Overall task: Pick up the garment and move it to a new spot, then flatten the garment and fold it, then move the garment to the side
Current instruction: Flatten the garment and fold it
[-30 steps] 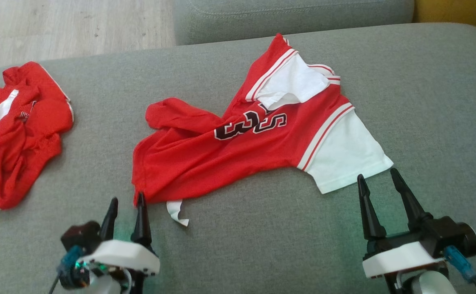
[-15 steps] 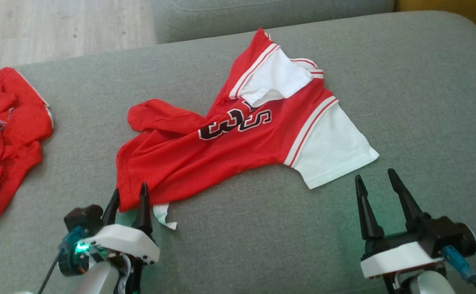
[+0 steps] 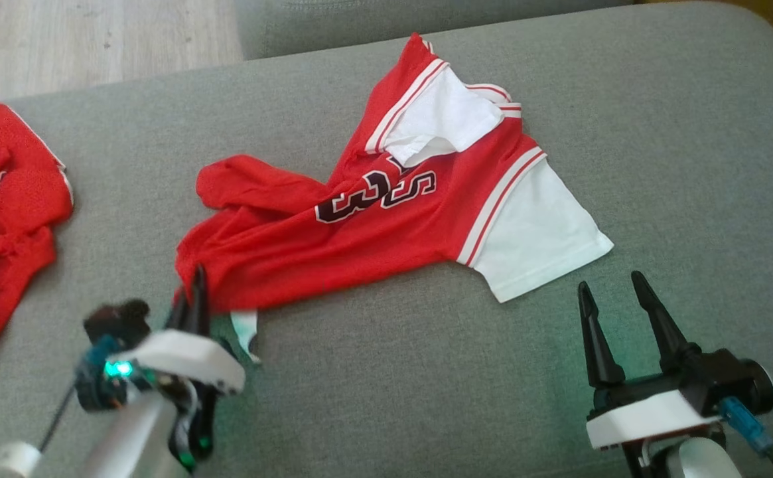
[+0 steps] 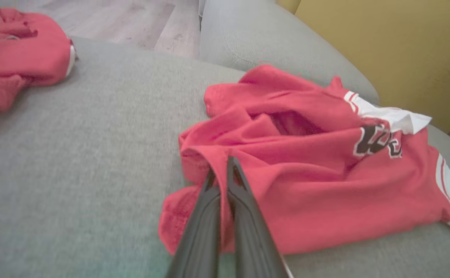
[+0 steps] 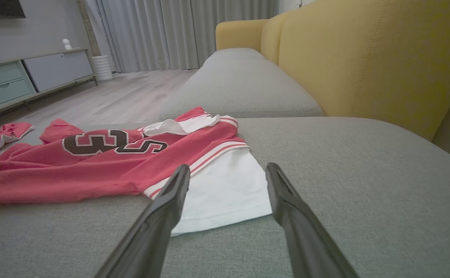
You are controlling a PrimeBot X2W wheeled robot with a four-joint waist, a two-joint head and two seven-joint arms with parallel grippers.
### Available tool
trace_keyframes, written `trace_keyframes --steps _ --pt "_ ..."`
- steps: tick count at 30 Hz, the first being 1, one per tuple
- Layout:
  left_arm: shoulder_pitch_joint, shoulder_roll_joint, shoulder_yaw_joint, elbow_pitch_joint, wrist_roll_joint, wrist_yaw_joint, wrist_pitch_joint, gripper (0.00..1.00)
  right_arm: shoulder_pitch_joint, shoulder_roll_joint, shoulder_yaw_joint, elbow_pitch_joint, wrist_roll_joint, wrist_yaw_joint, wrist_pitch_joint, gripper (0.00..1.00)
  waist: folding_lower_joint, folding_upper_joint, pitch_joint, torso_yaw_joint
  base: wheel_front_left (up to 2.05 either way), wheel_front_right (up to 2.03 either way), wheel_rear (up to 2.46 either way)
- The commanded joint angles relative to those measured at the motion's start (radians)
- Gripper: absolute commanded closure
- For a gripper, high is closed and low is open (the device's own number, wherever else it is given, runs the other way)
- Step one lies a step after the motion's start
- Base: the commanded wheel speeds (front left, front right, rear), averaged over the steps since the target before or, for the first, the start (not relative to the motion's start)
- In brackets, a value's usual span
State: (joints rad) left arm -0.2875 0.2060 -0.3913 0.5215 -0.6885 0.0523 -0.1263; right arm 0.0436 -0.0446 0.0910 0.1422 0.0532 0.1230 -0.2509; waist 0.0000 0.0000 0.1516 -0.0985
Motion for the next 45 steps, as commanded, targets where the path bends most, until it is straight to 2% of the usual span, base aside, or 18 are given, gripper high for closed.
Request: trace_keyframes --steps 1,9,11,12,13,14,15,22,24,29,38,40,45 --pt "-0.069 0.035 0.045 -0.030 -0.003 0.001 -0.008 1.00 -0.043 -0.006 0.022 -0.034 0.004 0.008 -0.011 0.00 0.0000 0.0000 0.006 -0.002 0.00 0.00 0.00" --pt "-0.174 0.048 0.077 0.092 -0.049 -0.009 0.058 1.00 -0.056 -0.006 0.039 -0.027 0.003 0.008 -0.011 0.00 0.0000 0.0000 0.034 -0.030 0.00 0.00 0.00" --pt "-0.197 0.046 0.091 0.139 -0.069 -0.016 0.069 0.84 -0.058 -0.006 0.039 -0.026 0.000 0.008 -0.011 0.00 0.0000 0.0000 0.039 -0.039 0.00 0.00 0.00" --pt "-0.209 0.044 0.098 0.159 -0.079 -0.020 0.069 0.67 -0.059 -0.006 0.038 -0.025 -0.001 0.008 -0.011 0.00 0.0000 0.0000 0.041 -0.042 0.00 0.00 0.00" --pt "-0.219 0.043 0.105 0.177 -0.086 -0.024 0.064 0.55 -0.060 -0.006 0.037 -0.024 -0.002 0.008 -0.011 0.00 0.0000 0.0000 0.042 -0.046 0.00 0.00 0.00" --pt "-0.227 0.042 0.114 0.193 -0.093 -0.026 0.054 0.20 -0.060 -0.006 0.037 -0.023 -0.002 0.008 -0.011 0.00 0.0000 0.0000 0.041 -0.049 0.00 0.00 0.00" --pt "-0.233 0.039 0.122 0.208 -0.102 -0.029 0.047 0.00 -0.059 -0.006 0.035 -0.022 -0.002 0.008 -0.011 0.00 0.0000 0.0000 0.041 -0.051 0.00 0.00 0.00" --pt "-0.238 0.050 0.142 0.269 -0.110 -0.043 -0.013 0.00 -0.054 -0.006 0.032 -0.018 0.000 0.008 -0.011 0.00 0.0000 0.0000 0.027 -0.059 0.00 0.00 0.00" --pt "-0.206 0.053 0.139 0.248 -0.103 -0.067 -0.062 0.00 -0.047 -0.006 0.029 -0.021 0.005 0.008 -0.011 0.00 0.0000 0.0000 0.016 -0.062 0.00 0.00 0.00" --pt "-0.090 0.049 0.145 0.131 -0.100 -0.083 -0.109 0.00 -0.032 -0.006 0.025 -0.022 0.008 0.008 -0.011 0.00 0.0000 0.0000 0.001 -0.062 0.00 0.00 0.00" --pt "0.163 0.109 0.113 -0.120 -0.049 -0.038 -0.096 0.00 -0.023 -0.006 0.021 -0.026 0.005 0.008 -0.011 0.00 0.0000 0.0000 -0.013 -0.075 0.00 0.00 0.00" --pt "0.180 0.134 0.097 -0.145 -0.018 -0.022 -0.085 0.00 -0.024 -0.006 0.022 -0.027 0.003 0.008 -0.011 0.00 0.0000 0.0000 -0.011 -0.077 0.00 0.00 0.00" --pt "0.153 0.146 0.075 -0.139 0.008 -0.007 -0.058 0.00 -0.032 -0.006 0.029 -0.027 0.002 0.008 -0.011 0.00 0.0000 0.0000 0.000 -0.085 0.00 0.00 0.00"
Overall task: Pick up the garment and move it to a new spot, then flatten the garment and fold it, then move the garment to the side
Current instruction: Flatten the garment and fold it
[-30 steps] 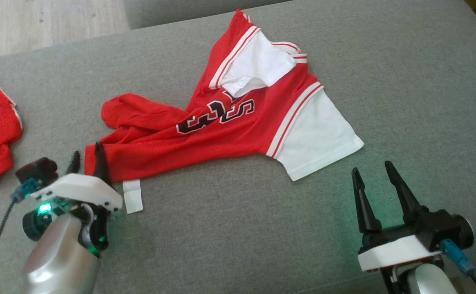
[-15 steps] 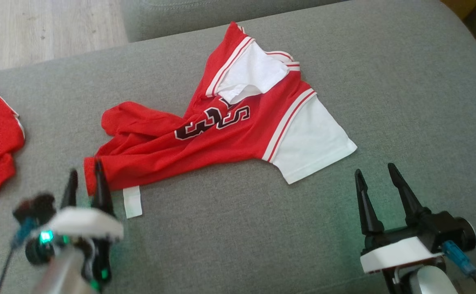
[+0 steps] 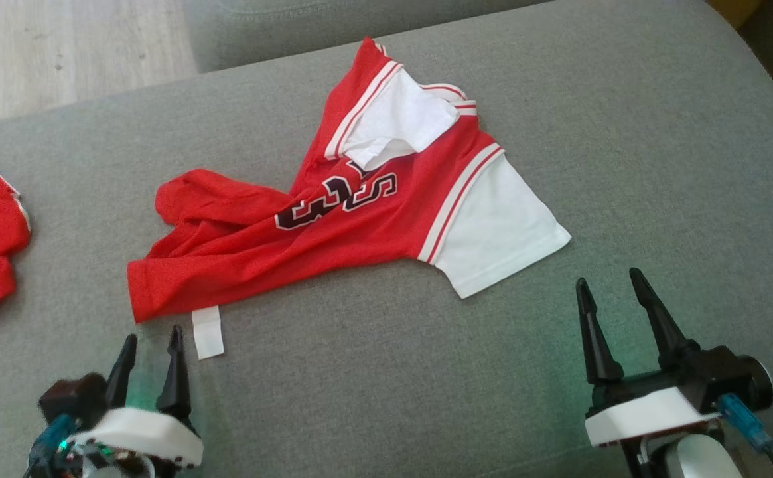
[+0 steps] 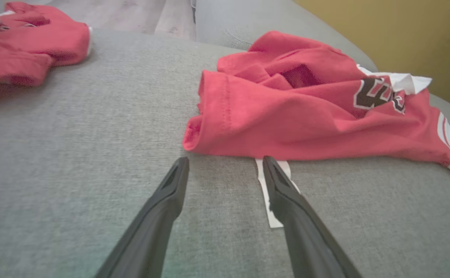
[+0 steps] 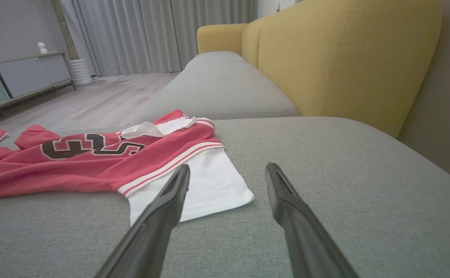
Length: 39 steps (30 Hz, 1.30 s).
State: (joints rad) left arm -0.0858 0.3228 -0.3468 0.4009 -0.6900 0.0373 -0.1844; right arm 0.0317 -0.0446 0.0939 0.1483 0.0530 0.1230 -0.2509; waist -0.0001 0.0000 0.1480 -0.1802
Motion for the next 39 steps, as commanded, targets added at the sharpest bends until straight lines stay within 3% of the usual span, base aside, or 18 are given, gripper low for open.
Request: trace_keyframes --steps 1,10,30,31,33,34,39 --pt "-0.061 0.032 0.024 -0.007 0.018 0.008 0.005 0.00 -0.023 -0.006 0.029 -0.033 0.003 0.008 -0.011 0.00 0.0001 0.0000 0.007 -0.006 0.00 0.00 0.00" --pt "-0.182 0.037 -0.005 0.130 0.070 0.016 -0.001 0.00 -0.032 -0.006 0.032 -0.031 0.005 0.008 -0.011 0.00 0.0001 0.0000 0.025 -0.030 0.00 0.00 0.00" --pt "-0.264 0.028 -0.012 0.304 0.053 -0.006 0.005 0.02 -0.042 -0.006 0.029 -0.029 0.012 0.008 -0.011 0.00 0.0001 0.0000 0.037 -0.033 0.00 0.00 0.00" --pt "-0.268 0.026 -0.016 0.311 0.051 -0.014 0.011 0.40 -0.042 -0.006 0.029 -0.028 0.012 0.008 -0.011 0.00 0.0001 0.0000 0.036 -0.033 0.00 0.00 0.00" --pt "-0.273 0.019 -0.021 0.319 0.043 -0.029 0.019 0.91 -0.041 -0.006 0.027 -0.026 0.011 0.008 -0.011 0.00 0.0001 0.0000 0.034 -0.033 0.00 0.00 0.00" --pt "-0.273 0.016 -0.025 0.322 0.039 -0.038 0.027 1.00 -0.039 -0.006 0.026 -0.026 0.011 0.008 -0.011 0.00 0.0001 0.0000 0.032 -0.032 0.00 0.00 0.00" --pt "-0.252 0.007 -0.043 0.282 0.020 -0.070 0.067 1.00 -0.022 -0.006 0.015 -0.025 0.014 0.008 -0.011 0.00 0.0001 0.0000 0.013 -0.018 0.00 0.00 0.00"
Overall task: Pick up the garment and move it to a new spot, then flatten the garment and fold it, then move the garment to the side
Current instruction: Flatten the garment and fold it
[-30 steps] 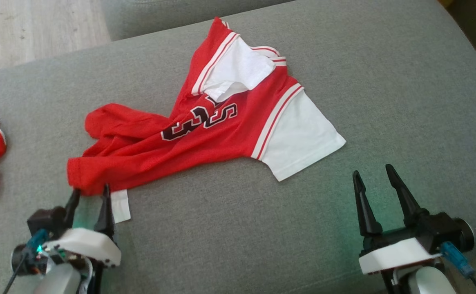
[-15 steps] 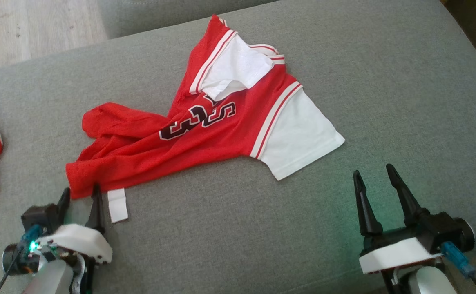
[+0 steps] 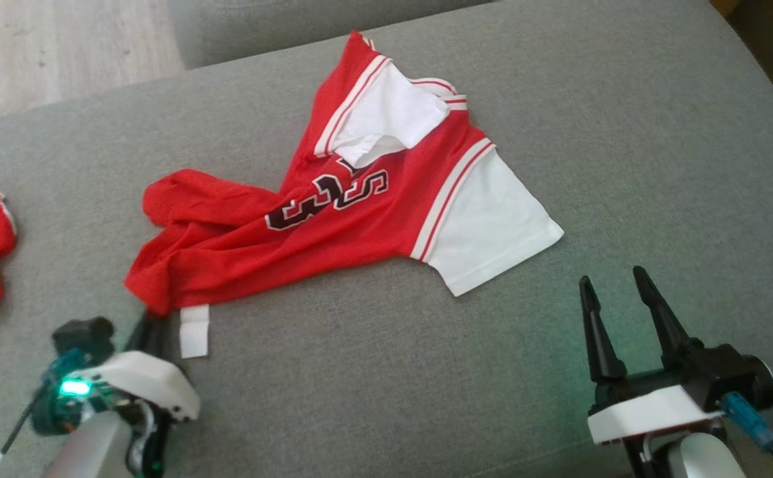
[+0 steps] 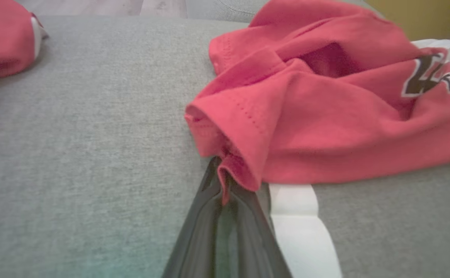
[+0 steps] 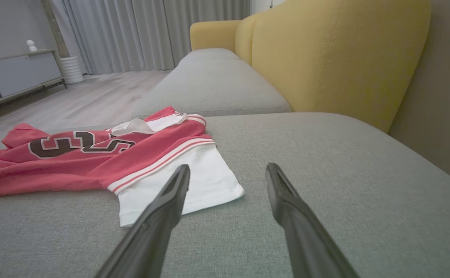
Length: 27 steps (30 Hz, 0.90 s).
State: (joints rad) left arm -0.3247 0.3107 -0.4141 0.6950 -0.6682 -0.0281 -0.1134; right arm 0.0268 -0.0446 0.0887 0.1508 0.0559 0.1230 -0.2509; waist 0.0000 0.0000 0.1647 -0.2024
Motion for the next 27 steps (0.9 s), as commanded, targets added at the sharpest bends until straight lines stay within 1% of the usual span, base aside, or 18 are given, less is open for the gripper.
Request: trace_keyframes --steps 1,3,5,7,12,15,17,19,21,24,26,27 --pt "0.000 0.016 0.023 -0.037 -0.011 -0.007 0.011 1.00 -0.012 -0.006 0.016 -0.028 0.012 0.008 -0.011 0.00 0.0000 0.0000 -0.009 0.010 0.00 0.00 0.00" --pt "0.030 0.015 0.021 -0.107 -0.029 -0.003 0.047 1.00 -0.003 -0.006 0.010 -0.029 0.013 0.008 -0.011 0.00 0.0000 0.0000 -0.018 0.027 0.00 0.00 0.00" --pt "0.071 0.021 0.026 -0.204 -0.053 0.010 0.087 1.00 0.003 -0.006 0.010 -0.029 0.014 0.008 -0.011 0.00 0.0000 0.0000 -0.024 0.043 0.00 0.00 0.00" --pt "0.121 0.033 0.036 -0.325 -0.080 0.033 0.133 1.00 0.006 -0.006 0.010 -0.030 0.017 0.008 -0.011 0.00 0.0000 0.0000 -0.030 0.057 0.00 0.00 0.00" --pt "0.292 0.073 0.068 -0.667 -0.165 0.121 0.259 1.00 0.008 -0.006 0.011 -0.033 0.023 0.008 -0.011 0.00 0.0000 0.0000 -0.037 0.085 0.00 0.00 0.00" --pt "0.398 0.075 0.088 -0.842 -0.256 0.156 0.331 1.00 0.009 -0.006 0.009 -0.034 0.023 0.008 -0.011 0.00 0.0000 0.0000 -0.036 0.097 0.00 0.00 0.00" --pt "0.455 0.070 0.104 -0.925 -0.328 0.170 0.372 1.00 0.011 -0.006 0.008 -0.036 0.023 0.008 -0.011 0.00 0.0000 0.0000 -0.034 0.103 0.00 0.00 0.00" --pt "0.493 0.067 0.121 -0.965 -0.379 0.188 0.398 1.00 0.009 -0.006 0.011 -0.034 0.021 0.008 -0.011 0.00 0.0000 0.0000 -0.031 0.106 0.00 0.00 0.00" --pt "0.517 0.058 0.126 -0.971 -0.422 0.200 0.424 1.00 0.005 -0.006 0.014 -0.034 0.021 0.008 -0.011 0.00 0.0000 0.0000 -0.027 0.106 0.00 0.00 0.00" --pt "0.513 0.056 0.119 -0.912 -0.420 0.220 0.437 1.00 -0.002 -0.006 0.018 -0.032 0.024 0.008 -0.011 0.00 0.0000 0.0000 -0.021 0.108 0.00 0.00 0.00" --pt "0.484 0.050 0.107 -0.845 -0.393 0.230 0.429 1.00 -0.007 -0.006 0.024 -0.030 0.024 0.008 -0.011 0.00 0.0000 0.0000 -0.014 0.107 0.00 0.00 0.00" --pt "0.484 0.050 0.107 -0.845 -0.393 0.230 0.429 1.00 -0.007 -0.006 0.024 -0.030 0.024 0.008 -0.011 0.00 0.0000 0.0000 -0.014 0.107 0.00 0.00 0.00"
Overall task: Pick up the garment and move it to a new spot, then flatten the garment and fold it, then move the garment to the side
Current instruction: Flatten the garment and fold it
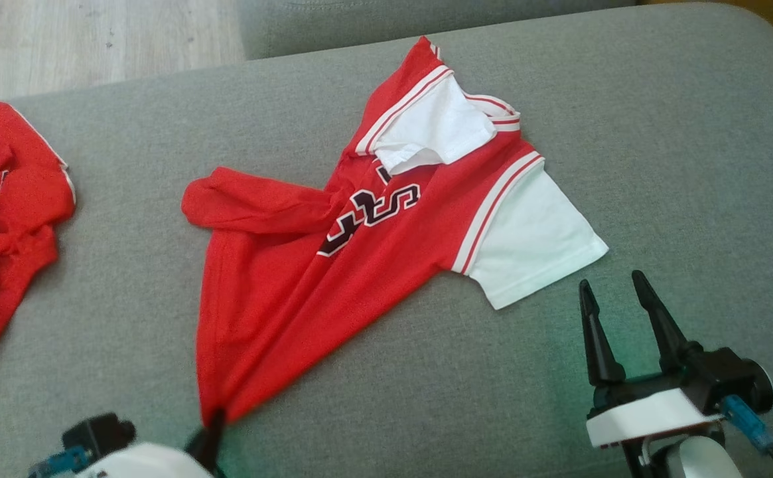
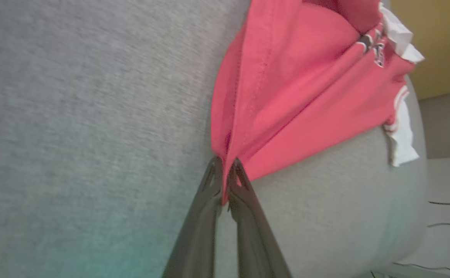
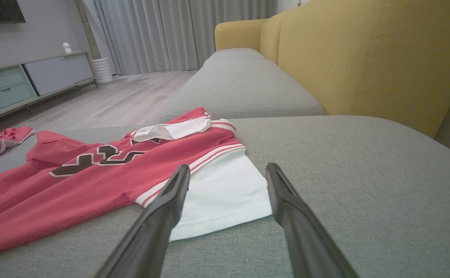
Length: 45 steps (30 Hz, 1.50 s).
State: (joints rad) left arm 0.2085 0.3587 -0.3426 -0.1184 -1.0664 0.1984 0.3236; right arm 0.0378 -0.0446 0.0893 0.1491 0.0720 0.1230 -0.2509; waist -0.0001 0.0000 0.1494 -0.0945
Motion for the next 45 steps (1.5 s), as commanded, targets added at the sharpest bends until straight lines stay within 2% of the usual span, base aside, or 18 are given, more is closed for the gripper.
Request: trace_keyframes --steps 1,4,5,6,10,11,12,13,14,20,26,37,45 --pt "-0.070 -0.007 0.034 0.003 0.018 0.006 -0.022 1.00 -0.021 -0.006 0.026 -0.027 0.007 0.008 -0.011 0.00 0.0001 0.0000 0.004 -0.001 0.00 0.00 0.00" --pt "-0.162 -0.053 0.058 0.143 0.079 0.032 -0.131 1.00 -0.029 -0.006 0.032 -0.023 0.005 0.008 -0.011 0.00 0.0001 0.0000 0.010 -0.011 0.00 0.00 0.00" --pt "-0.180 -0.066 0.064 0.173 0.088 0.036 -0.157 0.80 -0.030 -0.006 0.031 -0.023 0.004 0.008 -0.011 0.00 0.0001 0.0000 0.011 -0.013 0.00 0.00 0.00" --pt "-0.194 -0.076 0.063 0.199 0.093 0.033 -0.172 0.80 -0.031 -0.006 0.032 -0.022 0.002 0.008 -0.011 0.00 0.0001 0.0000 0.012 -0.017 0.00 0.00 0.00" --pt "-0.229 -0.102 0.071 0.280 0.093 0.014 -0.214 0.62 -0.029 -0.006 0.029 -0.020 -0.003 0.008 -0.011 0.00 0.0001 0.0000 0.008 -0.027 0.00 0.00 0.00" --pt "-0.232 -0.104 0.075 0.297 0.091 0.014 -0.222 0.55 -0.028 -0.006 0.028 -0.019 -0.004 0.008 -0.011 0.00 0.0001 0.0000 0.006 -0.029 0.00 0.00 0.00" --pt "-0.234 -0.104 0.079 0.312 0.092 0.014 -0.228 0.24 -0.027 -0.006 0.028 -0.019 -0.005 0.008 -0.011 0.00 0.0001 0.0000 0.004 -0.030 0.00 0.00 0.00" --pt "-0.234 -0.101 0.079 0.324 0.097 0.012 -0.235 0.04 -0.025 -0.006 0.028 -0.018 -0.005 0.008 -0.011 0.00 0.0001 0.0000 0.001 -0.031 0.00 0.00 0.00" --pt "-0.232 -0.098 0.080 0.335 0.100 0.012 -0.241 0.00 -0.024 -0.006 0.028 -0.017 -0.006 0.008 -0.011 0.00 0.0001 0.0000 -0.002 -0.032 0.00 0.00 0.00" --pt "-0.190 -0.080 0.073 0.358 0.121 0.015 -0.260 0.00 -0.008 -0.006 0.015 -0.017 -0.016 0.008 -0.011 0.00 0.0001 0.0000 -0.031 -0.020 0.00 0.00 0.00" --pt "-0.154 -0.053 0.047 0.356 0.187 0.044 -0.297 0.00 0.004 -0.006 -0.001 -0.022 -0.034 0.008 -0.011 0.00 0.0001 0.0000 -0.059 0.011 0.00 0.00 0.00" --pt "-0.157 -0.066 -0.026 0.272 0.377 0.004 -0.549 0.00 0.030 -0.006 -0.097 -0.085 -0.072 0.008 -0.011 0.00 0.0001 0.0000 -0.131 0.085 0.00 0.00 0.00" --pt "-0.145 -0.084 -0.017 0.265 0.544 -0.034 -0.584 0.00 0.056 -0.006 -0.123 -0.084 -0.099 0.008 -0.011 0.00 0.0001 0.0000 -0.164 0.120 0.00 0.00 0.00"
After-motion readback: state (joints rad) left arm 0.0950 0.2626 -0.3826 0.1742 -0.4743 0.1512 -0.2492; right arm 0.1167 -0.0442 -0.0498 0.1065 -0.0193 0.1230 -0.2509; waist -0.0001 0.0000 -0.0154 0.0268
